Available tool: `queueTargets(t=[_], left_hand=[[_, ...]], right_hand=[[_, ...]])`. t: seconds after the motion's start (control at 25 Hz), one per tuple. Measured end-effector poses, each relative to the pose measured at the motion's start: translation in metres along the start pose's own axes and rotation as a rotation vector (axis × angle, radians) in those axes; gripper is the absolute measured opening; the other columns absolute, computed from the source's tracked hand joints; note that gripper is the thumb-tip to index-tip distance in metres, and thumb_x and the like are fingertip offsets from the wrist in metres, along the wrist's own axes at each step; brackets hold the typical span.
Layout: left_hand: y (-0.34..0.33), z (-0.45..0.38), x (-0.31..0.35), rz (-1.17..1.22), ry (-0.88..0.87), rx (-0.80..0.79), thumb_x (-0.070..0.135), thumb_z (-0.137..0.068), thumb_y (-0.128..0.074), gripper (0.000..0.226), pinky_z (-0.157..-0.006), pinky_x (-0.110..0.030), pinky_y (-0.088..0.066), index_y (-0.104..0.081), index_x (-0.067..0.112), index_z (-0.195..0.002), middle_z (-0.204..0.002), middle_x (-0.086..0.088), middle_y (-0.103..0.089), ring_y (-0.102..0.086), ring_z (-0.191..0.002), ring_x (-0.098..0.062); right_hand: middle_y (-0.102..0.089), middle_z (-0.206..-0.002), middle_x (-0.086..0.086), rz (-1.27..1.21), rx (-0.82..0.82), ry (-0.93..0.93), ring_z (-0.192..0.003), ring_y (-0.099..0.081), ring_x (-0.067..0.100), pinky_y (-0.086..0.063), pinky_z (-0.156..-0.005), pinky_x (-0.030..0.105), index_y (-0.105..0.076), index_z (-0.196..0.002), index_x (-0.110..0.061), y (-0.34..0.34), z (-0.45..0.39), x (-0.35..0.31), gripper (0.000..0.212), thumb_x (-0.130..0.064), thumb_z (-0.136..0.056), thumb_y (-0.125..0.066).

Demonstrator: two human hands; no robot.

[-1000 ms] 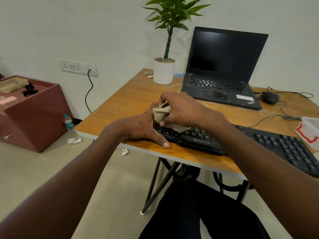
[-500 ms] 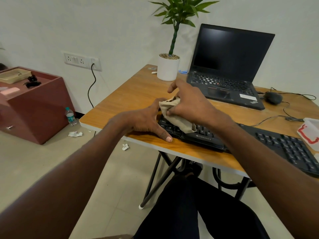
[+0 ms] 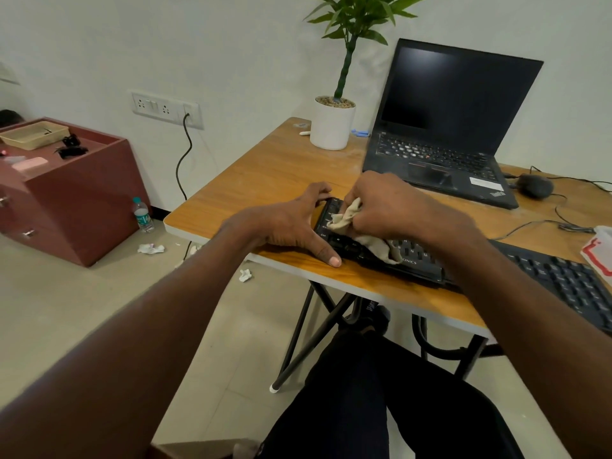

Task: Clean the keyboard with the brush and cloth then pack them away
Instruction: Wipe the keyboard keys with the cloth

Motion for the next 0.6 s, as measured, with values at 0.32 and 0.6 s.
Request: queueTargets(t=[0.32, 0.6], left_hand=[[0.000, -0.002, -0.001, 0.006, -0.023, 0.030, 0.062, -0.044, -0.103, 0.142, -0.122, -0.051, -0.038, -0.013, 0.055, -0.153, -0.165, 0.009, -0.034, -0.037, -0.149, -0.025], [-0.004, -0.004, 0.000, 0.002, -0.064, -0.001, 0.059, -0.049, -0.104, 0.117, -0.119, -0.046, -0.044, -0.042, 0.040, -0.147, -0.147, 0.011, -0.051, -0.051, -0.138, -0.014]], right_hand=[[-0.068, -0.090, 0.002, 0.142, 0.005, 0.045, -0.080, -0.065, 0.018, -0.054, -0.062, 0.033, -0.069, -0.103, -0.020, 0.005, 0.000, -0.012, 0.024, -0.025, -0.083, -0.081], [-0.076, -0.086, -0.002, -0.126, 0.092, 0.144, -0.076, -0.070, 0.015, -0.061, -0.068, 0.036, -0.081, -0.103, -0.025, -0.006, 0.010, -0.023, 0.028, -0.014, -0.077, -0.084]])
Point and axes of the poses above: each hand's wrist, its own z-axis away from the middle knuckle, its own y-axis out of the back of the hand, x = y × z, the point moved 7 cm from there along -z, towards the middle knuckle
